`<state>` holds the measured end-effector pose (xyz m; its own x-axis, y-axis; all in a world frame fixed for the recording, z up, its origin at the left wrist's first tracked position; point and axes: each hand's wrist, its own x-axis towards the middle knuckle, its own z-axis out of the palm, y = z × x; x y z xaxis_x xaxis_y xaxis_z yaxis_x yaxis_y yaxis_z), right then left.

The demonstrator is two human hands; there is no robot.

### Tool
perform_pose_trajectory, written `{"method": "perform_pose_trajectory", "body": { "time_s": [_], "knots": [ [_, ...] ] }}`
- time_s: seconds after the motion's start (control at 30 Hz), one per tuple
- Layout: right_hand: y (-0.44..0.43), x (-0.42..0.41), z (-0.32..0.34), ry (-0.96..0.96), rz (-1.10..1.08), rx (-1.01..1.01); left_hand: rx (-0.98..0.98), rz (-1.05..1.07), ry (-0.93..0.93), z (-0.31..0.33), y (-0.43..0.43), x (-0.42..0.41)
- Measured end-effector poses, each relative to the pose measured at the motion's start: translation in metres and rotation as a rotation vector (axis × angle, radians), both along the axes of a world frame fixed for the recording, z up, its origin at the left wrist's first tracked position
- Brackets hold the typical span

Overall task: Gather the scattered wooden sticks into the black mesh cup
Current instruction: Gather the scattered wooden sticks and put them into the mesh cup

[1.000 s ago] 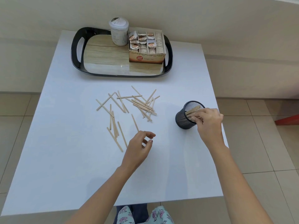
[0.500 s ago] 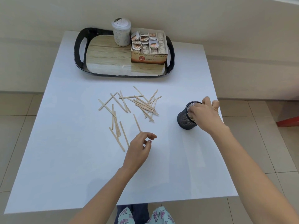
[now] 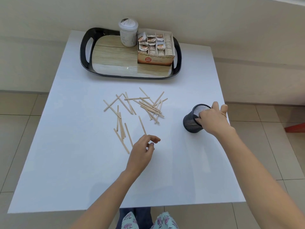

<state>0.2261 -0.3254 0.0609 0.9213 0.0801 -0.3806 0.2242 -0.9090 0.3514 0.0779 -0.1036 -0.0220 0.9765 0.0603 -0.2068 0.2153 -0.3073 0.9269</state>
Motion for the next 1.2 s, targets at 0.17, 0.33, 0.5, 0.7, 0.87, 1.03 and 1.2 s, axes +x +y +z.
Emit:
{"method": "perform_pose_trajectory", "body": {
  "time_s": [0.17, 0.33, 0.5, 0.7, 0.87, 1.03, 1.2],
  "knots": [
    [0.003, 0.001, 0.004, 0.014, 0.029, -0.038, -0.006, 0.018, 0.016, -0.001, 0.001, -0.001],
    [0.004, 0.0, 0.004, 0.011, 0.016, -0.041, -0.004, 0.027, 0.017, -0.002, 0.001, -0.002],
    [0.007, 0.001, 0.002, 0.068, 0.004, -0.079, -0.006, 0.021, 0.023, -0.002, 0.0, -0.003],
    [0.015, 0.002, 0.011, 0.048, -0.024, -0.085, -0.002, 0.033, 0.008, -0.002, 0.001, -0.004],
    [0.022, -0.017, 0.018, -0.366, 0.089, 0.118, 0.031, 0.155, -0.04, -0.001, 0.007, -0.004],
    [0.059, -0.039, 0.008, -0.557, 0.118, 0.391, 0.101, 0.374, -0.057, 0.004, 0.022, 0.001],
    [0.101, -0.035, -0.031, -0.34, -0.054, 0.669, 0.372, 0.597, 0.126, 0.007, 0.043, 0.013]
  ]
}}
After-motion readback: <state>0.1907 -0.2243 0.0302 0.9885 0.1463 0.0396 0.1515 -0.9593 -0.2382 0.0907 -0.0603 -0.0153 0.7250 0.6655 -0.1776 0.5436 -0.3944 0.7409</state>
